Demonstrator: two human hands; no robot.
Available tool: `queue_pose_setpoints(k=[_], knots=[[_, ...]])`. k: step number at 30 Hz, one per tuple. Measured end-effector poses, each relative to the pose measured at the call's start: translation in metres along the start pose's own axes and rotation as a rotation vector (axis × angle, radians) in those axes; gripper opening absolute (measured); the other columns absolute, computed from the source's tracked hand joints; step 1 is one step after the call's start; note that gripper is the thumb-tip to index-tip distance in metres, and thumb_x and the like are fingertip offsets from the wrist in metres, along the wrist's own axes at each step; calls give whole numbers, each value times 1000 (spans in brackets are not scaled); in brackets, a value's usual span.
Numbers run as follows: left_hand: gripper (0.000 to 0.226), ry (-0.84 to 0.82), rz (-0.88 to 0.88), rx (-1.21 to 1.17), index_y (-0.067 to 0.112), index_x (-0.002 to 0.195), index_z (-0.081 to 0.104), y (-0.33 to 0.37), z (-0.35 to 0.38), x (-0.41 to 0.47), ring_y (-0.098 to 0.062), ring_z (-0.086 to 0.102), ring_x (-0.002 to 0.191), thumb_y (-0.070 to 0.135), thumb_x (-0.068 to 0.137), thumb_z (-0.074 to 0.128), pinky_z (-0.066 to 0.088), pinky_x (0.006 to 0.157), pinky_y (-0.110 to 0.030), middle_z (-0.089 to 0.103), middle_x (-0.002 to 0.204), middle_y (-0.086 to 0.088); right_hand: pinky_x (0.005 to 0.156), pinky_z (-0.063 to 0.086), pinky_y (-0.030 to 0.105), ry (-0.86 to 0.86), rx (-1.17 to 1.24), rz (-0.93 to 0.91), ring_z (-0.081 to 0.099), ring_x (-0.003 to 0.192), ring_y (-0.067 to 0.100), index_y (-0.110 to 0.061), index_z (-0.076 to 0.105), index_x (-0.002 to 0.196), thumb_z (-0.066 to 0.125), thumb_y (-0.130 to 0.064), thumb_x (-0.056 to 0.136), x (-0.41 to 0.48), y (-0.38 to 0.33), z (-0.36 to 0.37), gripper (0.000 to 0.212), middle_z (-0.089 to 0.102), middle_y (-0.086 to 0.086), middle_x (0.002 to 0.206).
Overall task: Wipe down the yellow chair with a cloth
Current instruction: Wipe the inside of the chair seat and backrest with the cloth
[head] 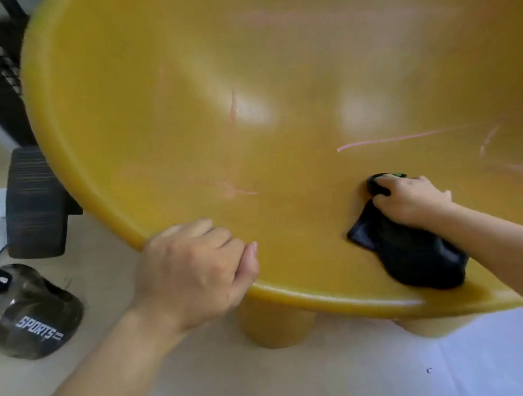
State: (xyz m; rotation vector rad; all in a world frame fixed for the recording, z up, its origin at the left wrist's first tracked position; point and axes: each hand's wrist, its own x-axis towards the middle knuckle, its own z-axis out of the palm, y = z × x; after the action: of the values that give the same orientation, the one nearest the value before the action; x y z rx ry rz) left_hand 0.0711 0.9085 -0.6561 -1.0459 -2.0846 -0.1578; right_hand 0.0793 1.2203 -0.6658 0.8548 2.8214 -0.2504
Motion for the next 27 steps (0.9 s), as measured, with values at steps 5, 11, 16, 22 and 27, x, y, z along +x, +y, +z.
queue_pose_setpoints(k=[5, 11, 16, 22, 27], knots=[[40, 91, 25, 14, 19, 51, 44, -1, 2, -2, -25, 47, 49, 25, 90, 48, 31, 45, -31, 44, 50, -3, 110, 31, 46, -56, 401, -566, 41, 132, 25, -40, 45, 137, 44, -37, 93, -23, -166, 29, 44, 46, 1, 146], [36, 85, -5, -76, 13, 57, 54, -8, -7, -5, -28, 51, 58, 23, 91, 51, 37, 54, -38, 51, 58, -5, 114, 27, 22, -351, 468, -892, 44, 131, 3, -23, 53, 136, 45, -9, 98, -55, -83, 21, 42, 49, -11, 141], [34, -114, -74, -65, 18, 75, 68, -36, -25, -19, -25, 61, 83, 47, 88, 55, 40, 86, -38, 64, 81, 2, 107, 25, 54, 0, 197, -320, 30, 139, 28, -37, 36, 144, 37, -34, 97, 18, -107, 25, 47, 37, 0, 152], [34, -241, -55, -201, 28, 83, 64, -37, -32, -20, -12, 57, 91, 61, 78, 61, 25, 83, -30, 58, 88, 13, 117, 23, 27, -247, 770, -919, 35, 138, 8, -25, 46, 141, 45, -18, 96, -66, -198, 20, 45, 41, -11, 149], [40, -190, -69, -253, 21, 80, 67, -35, -33, -22, -17, 51, 90, 61, 78, 61, 30, 81, -29, 59, 90, 4, 116, 26, 28, -293, 470, -933, 39, 136, 4, -27, 48, 139, 44, -14, 99, -40, -93, 28, 43, 43, -13, 146]])
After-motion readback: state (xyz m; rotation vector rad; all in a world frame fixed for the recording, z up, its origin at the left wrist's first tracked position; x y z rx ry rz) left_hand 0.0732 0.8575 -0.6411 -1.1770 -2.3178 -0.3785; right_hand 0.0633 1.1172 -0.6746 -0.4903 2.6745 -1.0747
